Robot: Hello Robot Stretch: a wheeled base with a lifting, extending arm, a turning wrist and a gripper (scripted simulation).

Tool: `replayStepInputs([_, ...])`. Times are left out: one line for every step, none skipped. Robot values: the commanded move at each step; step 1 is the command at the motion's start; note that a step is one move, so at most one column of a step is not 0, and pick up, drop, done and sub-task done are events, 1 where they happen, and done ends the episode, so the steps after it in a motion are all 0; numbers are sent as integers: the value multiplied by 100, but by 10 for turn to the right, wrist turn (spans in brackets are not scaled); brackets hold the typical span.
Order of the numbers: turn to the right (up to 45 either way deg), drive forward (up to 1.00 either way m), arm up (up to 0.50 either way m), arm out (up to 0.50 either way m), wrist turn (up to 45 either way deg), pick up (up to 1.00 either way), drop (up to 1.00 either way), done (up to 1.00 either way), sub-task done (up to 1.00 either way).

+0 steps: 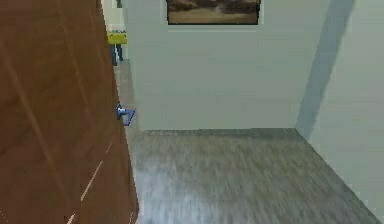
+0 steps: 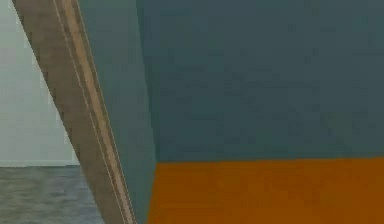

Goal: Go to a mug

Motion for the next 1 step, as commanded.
replayStepInputs([0,100,0,0,0,0,0,0,0])
